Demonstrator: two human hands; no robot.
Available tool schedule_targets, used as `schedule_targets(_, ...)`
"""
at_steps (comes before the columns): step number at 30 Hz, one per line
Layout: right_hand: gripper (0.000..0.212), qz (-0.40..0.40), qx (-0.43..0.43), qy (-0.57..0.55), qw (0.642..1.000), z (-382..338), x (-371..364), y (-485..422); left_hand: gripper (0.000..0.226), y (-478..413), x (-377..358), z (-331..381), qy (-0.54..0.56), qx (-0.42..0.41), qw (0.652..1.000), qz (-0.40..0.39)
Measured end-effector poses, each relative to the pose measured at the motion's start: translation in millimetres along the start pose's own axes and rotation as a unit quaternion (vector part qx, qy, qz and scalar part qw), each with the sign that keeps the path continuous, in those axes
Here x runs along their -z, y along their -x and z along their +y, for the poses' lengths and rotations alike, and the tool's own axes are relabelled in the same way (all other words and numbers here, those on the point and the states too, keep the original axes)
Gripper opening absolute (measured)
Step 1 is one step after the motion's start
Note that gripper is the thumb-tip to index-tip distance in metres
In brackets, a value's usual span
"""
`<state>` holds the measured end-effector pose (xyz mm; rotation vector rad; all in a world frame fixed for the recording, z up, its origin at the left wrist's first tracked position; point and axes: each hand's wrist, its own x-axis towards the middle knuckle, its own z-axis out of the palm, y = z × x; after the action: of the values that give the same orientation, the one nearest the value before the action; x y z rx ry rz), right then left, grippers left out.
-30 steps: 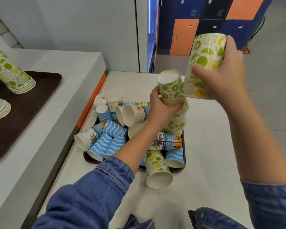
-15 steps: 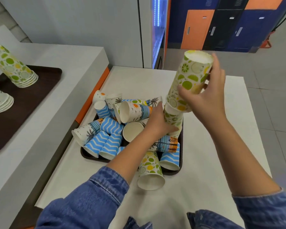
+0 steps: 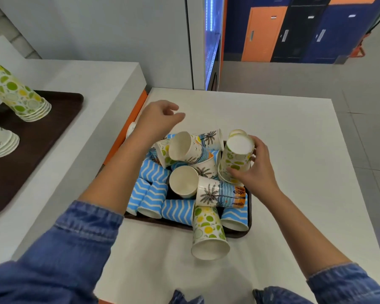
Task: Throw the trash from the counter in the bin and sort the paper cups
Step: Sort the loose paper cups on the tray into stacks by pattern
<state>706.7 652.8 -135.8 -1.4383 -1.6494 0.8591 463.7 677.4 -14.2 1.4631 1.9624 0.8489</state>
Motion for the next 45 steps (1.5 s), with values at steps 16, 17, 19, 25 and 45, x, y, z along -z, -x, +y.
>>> schedule_targets(16, 0.115, 0.007, -0.041, 0.028, 0.999, -16, 2, 14, 0.075, -85, -51, 8, -0.312, 0.158, 0.856, -0.381)
schedule_targets(17, 0.114, 0.018, -0.036, 0.04, 0.998, -23, 4, 15, 0.076, -84, -54, 9, -0.331, 0.155, 0.846, -0.387)
schedule_targets(19, 0.106, 0.055, -0.022, 0.064, 0.996, -38, 6, 20, 0.075, -83, -60, 11, -0.372, 0.139, 0.827, -0.397)
schedule_targets(25, 0.034, 0.134, 0.019, 0.162, 0.978, -75, 3, 63, 0.064, -83, -69, 13, -0.446, 0.117, 0.777, -0.428)
schedule_targets(45, 0.077, -0.298, -0.179, 0.456, 0.819, -73, -74, 109, 0.077, -60, -20, -11, -0.233, 0.048, 0.956, -0.173)
